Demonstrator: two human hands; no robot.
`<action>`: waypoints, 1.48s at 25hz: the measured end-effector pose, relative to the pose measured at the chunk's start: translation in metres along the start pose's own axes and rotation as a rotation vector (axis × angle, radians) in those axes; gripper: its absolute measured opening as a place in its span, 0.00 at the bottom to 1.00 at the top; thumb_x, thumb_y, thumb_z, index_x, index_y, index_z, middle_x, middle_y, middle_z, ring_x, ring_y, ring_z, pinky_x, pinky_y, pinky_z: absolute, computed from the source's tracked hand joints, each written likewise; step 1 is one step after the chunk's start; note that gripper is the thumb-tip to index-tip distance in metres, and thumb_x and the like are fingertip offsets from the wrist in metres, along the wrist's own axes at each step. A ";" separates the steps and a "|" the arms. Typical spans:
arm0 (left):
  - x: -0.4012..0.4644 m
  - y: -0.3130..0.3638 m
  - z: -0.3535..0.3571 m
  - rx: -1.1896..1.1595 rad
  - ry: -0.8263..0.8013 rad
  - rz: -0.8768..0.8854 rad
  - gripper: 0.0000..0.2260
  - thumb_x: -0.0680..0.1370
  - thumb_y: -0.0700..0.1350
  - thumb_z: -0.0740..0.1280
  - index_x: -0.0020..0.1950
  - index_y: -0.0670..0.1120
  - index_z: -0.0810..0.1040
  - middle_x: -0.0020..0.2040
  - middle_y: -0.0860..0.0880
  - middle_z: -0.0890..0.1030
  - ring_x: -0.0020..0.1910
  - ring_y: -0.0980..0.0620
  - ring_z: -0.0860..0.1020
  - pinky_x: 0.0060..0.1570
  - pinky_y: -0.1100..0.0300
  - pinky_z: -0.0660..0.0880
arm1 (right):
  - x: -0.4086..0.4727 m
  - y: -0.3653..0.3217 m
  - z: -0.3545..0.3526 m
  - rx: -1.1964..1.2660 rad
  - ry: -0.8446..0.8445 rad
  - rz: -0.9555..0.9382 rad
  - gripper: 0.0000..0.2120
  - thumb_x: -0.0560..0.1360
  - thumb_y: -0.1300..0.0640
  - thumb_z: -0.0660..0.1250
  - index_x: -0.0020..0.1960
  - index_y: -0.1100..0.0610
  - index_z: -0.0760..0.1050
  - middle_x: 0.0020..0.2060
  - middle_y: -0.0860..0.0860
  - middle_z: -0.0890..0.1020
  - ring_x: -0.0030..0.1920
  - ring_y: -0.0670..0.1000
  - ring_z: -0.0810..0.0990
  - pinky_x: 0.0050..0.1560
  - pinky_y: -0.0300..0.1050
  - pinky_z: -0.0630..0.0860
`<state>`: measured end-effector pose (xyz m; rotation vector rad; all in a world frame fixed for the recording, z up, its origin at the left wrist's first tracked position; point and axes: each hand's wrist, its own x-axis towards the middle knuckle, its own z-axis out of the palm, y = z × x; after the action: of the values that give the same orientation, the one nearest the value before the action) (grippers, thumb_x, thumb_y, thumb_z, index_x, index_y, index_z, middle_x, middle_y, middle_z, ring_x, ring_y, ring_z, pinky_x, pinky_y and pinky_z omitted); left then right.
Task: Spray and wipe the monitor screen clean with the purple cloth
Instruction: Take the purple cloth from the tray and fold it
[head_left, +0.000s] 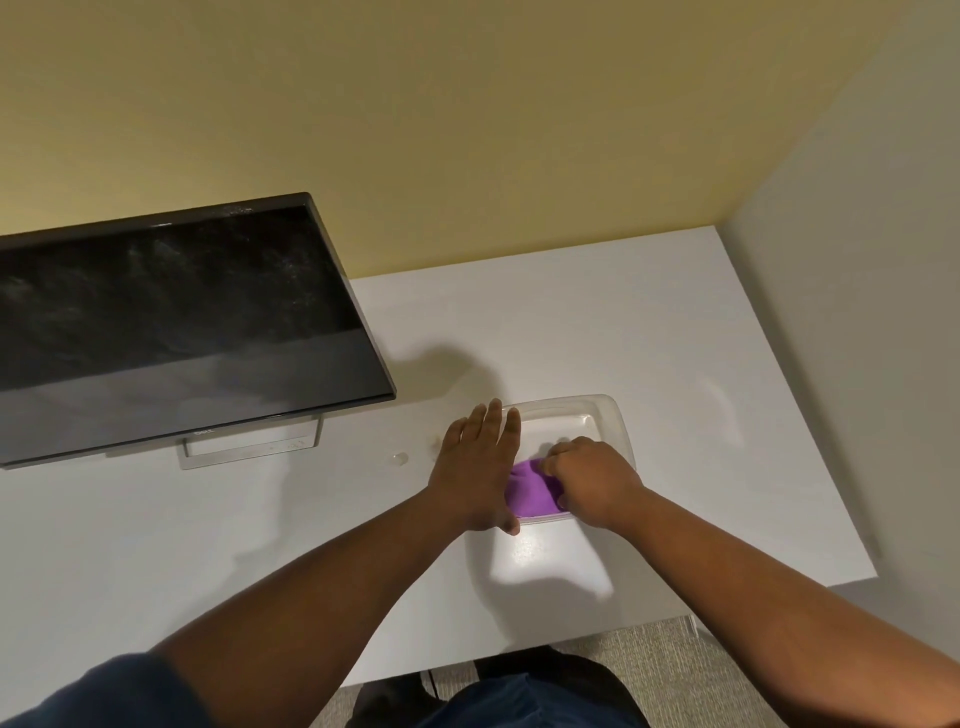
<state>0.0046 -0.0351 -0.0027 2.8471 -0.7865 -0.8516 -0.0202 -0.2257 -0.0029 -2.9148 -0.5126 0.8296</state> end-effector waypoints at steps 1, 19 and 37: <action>0.001 0.000 0.001 0.000 0.000 -0.002 0.65 0.66 0.66 0.78 0.82 0.46 0.33 0.83 0.41 0.35 0.82 0.40 0.37 0.78 0.46 0.39 | 0.001 0.000 0.001 -0.004 0.003 -0.005 0.20 0.75 0.58 0.70 0.67 0.50 0.79 0.59 0.52 0.82 0.58 0.56 0.79 0.56 0.51 0.79; -0.007 -0.001 0.002 -0.014 0.067 -0.002 0.64 0.66 0.66 0.78 0.82 0.46 0.35 0.83 0.41 0.39 0.82 0.40 0.39 0.79 0.45 0.41 | -0.009 0.000 0.005 0.020 0.078 -0.005 0.12 0.78 0.55 0.67 0.60 0.51 0.81 0.50 0.51 0.83 0.51 0.54 0.80 0.49 0.45 0.77; -0.021 0.008 -0.018 -0.087 0.170 0.008 0.64 0.66 0.67 0.78 0.83 0.47 0.36 0.84 0.44 0.47 0.83 0.43 0.45 0.80 0.48 0.46 | -0.009 -0.002 -0.015 0.023 0.192 0.043 0.09 0.74 0.54 0.65 0.52 0.46 0.80 0.40 0.45 0.82 0.41 0.52 0.80 0.42 0.45 0.75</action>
<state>-0.0047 -0.0330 0.0242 2.7915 -0.7200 -0.6161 -0.0203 -0.2264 0.0143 -2.9516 -0.4219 0.5476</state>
